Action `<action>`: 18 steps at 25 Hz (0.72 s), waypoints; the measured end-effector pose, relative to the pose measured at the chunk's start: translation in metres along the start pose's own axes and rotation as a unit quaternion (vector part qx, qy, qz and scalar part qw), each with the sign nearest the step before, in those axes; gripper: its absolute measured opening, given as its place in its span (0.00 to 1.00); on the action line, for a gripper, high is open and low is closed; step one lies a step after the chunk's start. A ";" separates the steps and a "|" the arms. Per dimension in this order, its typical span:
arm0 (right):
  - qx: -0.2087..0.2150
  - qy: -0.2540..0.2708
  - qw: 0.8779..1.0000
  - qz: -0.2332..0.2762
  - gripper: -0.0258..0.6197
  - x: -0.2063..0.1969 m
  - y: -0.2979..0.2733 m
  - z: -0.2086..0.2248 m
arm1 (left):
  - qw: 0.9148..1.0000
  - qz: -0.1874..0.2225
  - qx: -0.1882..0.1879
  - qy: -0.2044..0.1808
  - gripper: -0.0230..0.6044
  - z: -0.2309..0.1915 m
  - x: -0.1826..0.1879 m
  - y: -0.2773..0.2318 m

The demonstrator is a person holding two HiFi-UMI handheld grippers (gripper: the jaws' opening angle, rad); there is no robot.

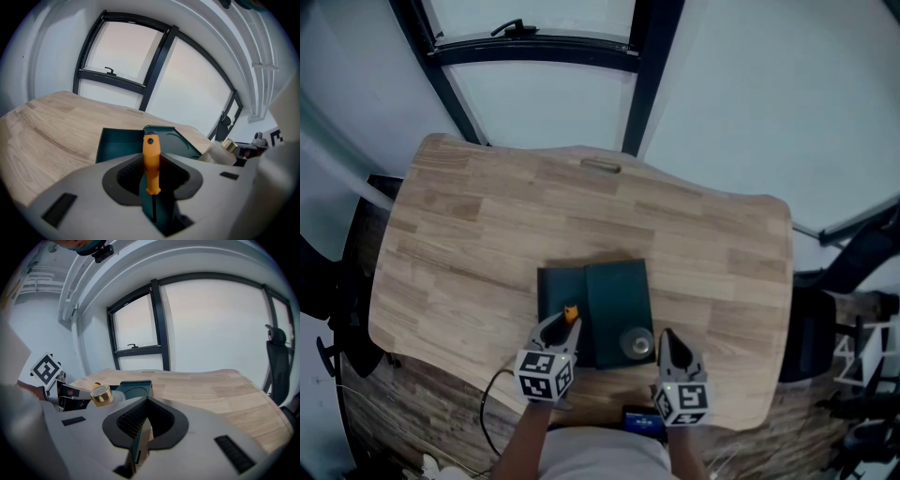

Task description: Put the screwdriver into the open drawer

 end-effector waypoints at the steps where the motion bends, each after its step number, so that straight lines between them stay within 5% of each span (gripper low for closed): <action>1: -0.001 -0.001 1.000 -0.001 0.04 0.000 0.000 0.000 | 1.000 -0.002 0.000 0.001 0.21 0.000 -0.001 -0.001; 18: -0.002 -0.008 1.000 -0.014 0.04 -0.011 -0.005 0.008 | 0.999 -0.037 0.008 0.024 0.21 -0.005 -0.015 -0.015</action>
Point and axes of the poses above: the fingertips, and each gripper's own axes: y backward along the fingers, z to its right, x out of its top, the point moved 1 cm from there along y, backward along the fingers, and after that the axes turned 1 degree about z, right-handed, at the moved point
